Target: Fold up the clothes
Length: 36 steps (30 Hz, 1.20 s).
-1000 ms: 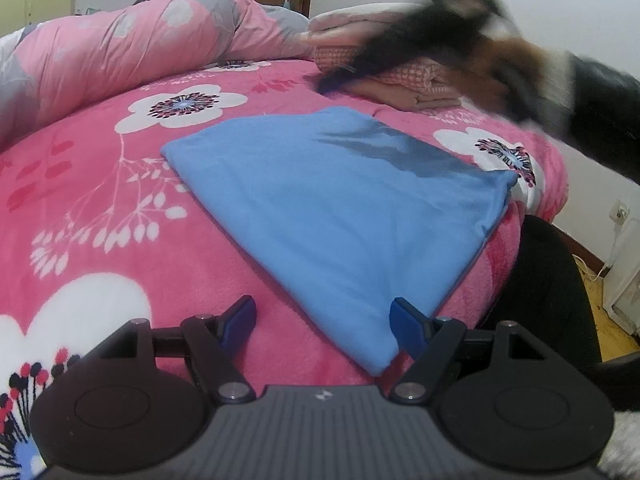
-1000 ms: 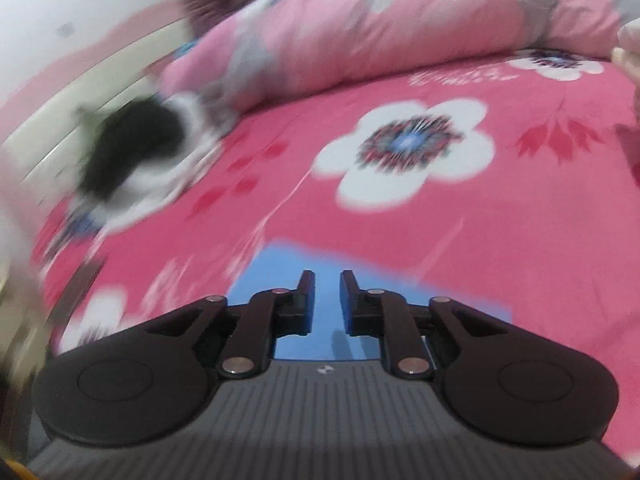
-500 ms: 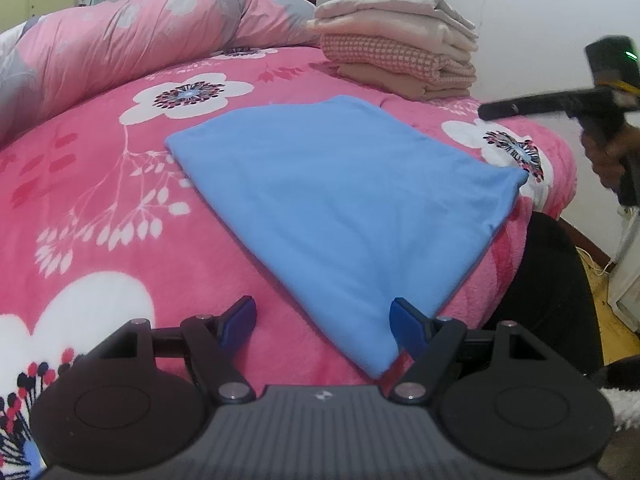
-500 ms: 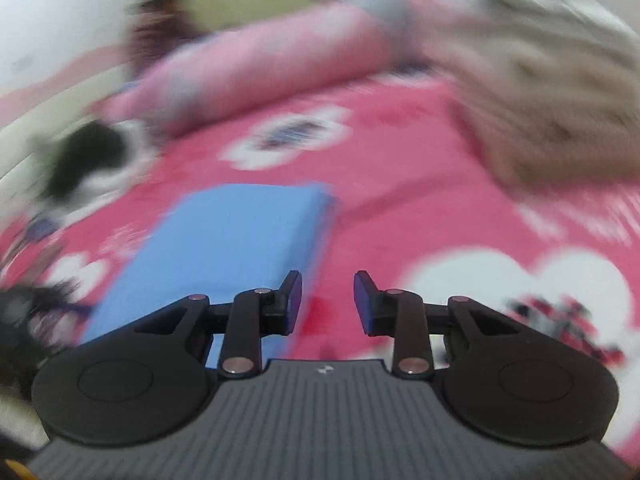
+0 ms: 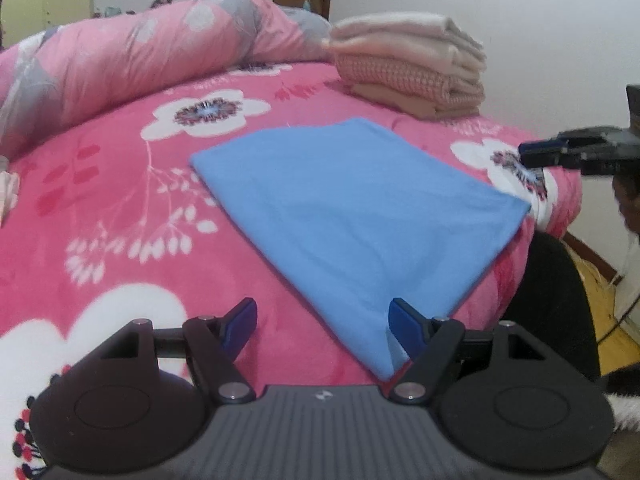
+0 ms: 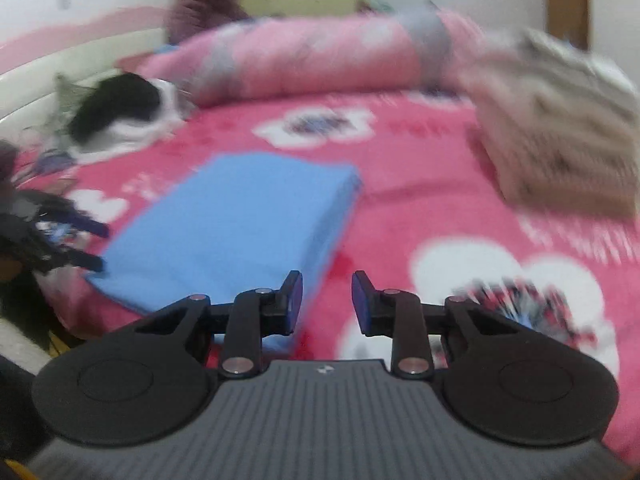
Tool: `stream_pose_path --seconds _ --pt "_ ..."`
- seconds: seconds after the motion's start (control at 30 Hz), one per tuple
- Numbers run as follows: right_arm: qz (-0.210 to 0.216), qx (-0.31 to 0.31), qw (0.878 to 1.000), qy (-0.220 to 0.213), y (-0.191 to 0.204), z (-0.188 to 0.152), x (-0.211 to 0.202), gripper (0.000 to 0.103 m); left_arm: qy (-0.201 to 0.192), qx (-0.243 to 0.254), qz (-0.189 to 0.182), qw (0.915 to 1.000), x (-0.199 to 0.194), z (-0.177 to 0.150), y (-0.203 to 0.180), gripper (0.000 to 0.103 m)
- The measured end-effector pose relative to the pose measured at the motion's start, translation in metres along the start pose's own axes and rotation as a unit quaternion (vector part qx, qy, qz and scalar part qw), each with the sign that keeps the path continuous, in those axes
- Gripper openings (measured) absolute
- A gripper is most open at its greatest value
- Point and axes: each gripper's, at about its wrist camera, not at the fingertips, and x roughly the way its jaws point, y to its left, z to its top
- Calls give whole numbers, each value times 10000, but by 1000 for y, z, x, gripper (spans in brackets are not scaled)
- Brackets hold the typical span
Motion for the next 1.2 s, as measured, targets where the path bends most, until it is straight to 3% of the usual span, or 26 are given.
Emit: stream_pose_path --seconds 0.1,0.2,0.23,0.3,0.37,0.5,0.6,0.73,0.87,0.93,1.2 --pt "297 -222 9992 156 15 -3 19 25 61 126 8 9999 4 -2 -4 74" --pt "9 -284 9963 812 8 -23 38 25 122 253 15 9996 7 -4 -7 74" --pt "11 -139 9964 834 4 -25 35 25 142 295 18 9995 8 -5 -8 74" --pt "-18 67 9968 798 0 -23 25 25 128 372 68 9992 1 -4 -5 74" --pt "-182 -207 9973 685 6 -14 11 25 87 446 141 9989 -11 -3 0 74" --pt "-228 -92 9996 133 4 7 -1 25 -183 327 140 9992 -28 8 9 74" --pt "-134 103 9996 -204 9 18 15 25 -377 200 -7 9991 -22 24 6 74" --pt "-189 113 9997 -47 24 17 53 25 -483 274 -203 9983 1 37 -11 72" --pt "-513 286 9976 358 27 -3 82 24 -184 221 -320 9991 29 33 -20 72" --pt "-568 383 9974 229 28 -11 84 25 65 86 -220 9997 39 29 -21 69" --pt "-614 759 9951 125 25 -10 81 25 403 -105 137 9990 38 39 -30 73"
